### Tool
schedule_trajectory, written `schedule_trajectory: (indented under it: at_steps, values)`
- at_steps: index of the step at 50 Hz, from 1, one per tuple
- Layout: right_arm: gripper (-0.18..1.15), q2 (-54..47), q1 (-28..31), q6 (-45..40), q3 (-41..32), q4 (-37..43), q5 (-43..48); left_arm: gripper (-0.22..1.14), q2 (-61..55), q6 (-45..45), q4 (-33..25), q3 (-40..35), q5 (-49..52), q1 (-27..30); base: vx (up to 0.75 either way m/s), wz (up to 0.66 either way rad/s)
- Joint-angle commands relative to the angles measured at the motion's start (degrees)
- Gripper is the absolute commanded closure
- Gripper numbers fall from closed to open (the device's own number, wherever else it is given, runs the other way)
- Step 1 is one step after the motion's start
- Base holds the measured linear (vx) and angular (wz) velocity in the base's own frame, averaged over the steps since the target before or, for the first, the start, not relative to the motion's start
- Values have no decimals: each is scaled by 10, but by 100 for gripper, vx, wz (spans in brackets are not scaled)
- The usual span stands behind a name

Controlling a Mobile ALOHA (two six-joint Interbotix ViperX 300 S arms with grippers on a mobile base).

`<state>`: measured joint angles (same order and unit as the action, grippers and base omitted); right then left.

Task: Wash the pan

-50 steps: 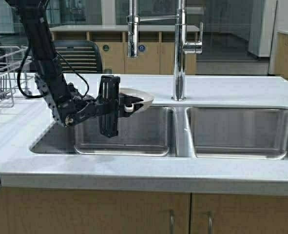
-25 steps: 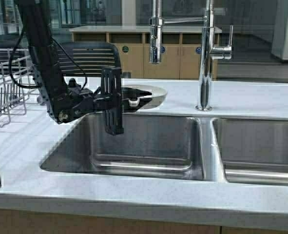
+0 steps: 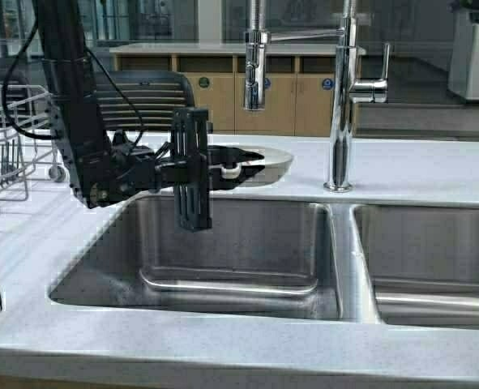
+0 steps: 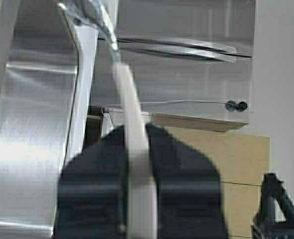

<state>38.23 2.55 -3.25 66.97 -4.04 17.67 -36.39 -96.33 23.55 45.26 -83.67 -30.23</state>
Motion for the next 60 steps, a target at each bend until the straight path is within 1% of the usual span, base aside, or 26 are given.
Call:
schedule_trajectory:
  at_steps: [1,3,7,9,10,11,17,32,36,44,60]
  values:
    - [64,-70,1,-12,-62,1,18,89,33,18,0,-2,-13,-4,3,-2]
    - [48,-104,1,-18,-90,-1,18,89,33,18,0,-2,-12,-4,2,-2]
    - [10,-171,5,-26,-149,-4,18,89,32,18,0,-2,-12,-4,0,0]
    - [-7,-202,9,-29,-180,-5,17,89,31,18,0,-1,-12,-4,0,-1]
    - [-12,-218,10,-31,-196,-6,16,89,30,18,0,-1,-12,-4,-1,-1]
    - [-14,-232,12,-31,-212,-7,16,89,28,18,0,-1,-12,-4,-1,0]
    - [-5,-316,15,-33,-299,-13,2,89,21,18,-3,0,-13,-4,0,0]
    - [-7,-475,14,-31,-483,-25,-64,89,20,20,-6,-3,-15,-4,-1,1]
    - [-7,-507,14,-30,-520,-25,-76,89,19,20,-7,-3,-16,-4,-1,1]
    - [-7,-561,1,-28,-577,-25,-84,89,13,20,-10,-4,-16,-4,0,0]
    - [-7,-631,-31,-29,-634,-25,-99,89,7,21,-14,-6,-16,-4,0,0]
